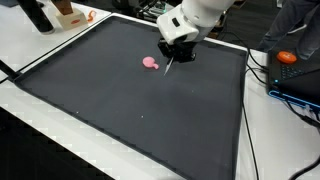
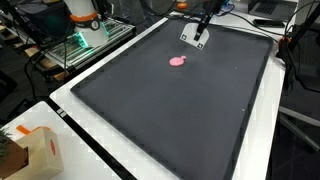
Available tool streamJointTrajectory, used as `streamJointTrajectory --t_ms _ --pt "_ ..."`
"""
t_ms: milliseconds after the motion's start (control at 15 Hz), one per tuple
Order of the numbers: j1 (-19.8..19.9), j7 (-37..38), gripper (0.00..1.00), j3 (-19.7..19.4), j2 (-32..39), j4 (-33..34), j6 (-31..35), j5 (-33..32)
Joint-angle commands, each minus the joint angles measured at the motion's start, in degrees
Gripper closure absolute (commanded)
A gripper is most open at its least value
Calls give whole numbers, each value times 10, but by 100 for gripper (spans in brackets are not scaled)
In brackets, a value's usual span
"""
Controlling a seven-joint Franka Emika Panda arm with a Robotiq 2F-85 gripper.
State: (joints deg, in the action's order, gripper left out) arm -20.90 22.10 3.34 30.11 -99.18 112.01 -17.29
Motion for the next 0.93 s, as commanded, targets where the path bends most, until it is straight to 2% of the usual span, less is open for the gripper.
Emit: streamJointTrajectory --t_ms 0,467,867 --pt "9 -13 99 8 -18 -20 8 1" --pt "25 -21 99 10 -69 -66 43 8" --pt "50 -25 99 7 -150 -153 106 8"
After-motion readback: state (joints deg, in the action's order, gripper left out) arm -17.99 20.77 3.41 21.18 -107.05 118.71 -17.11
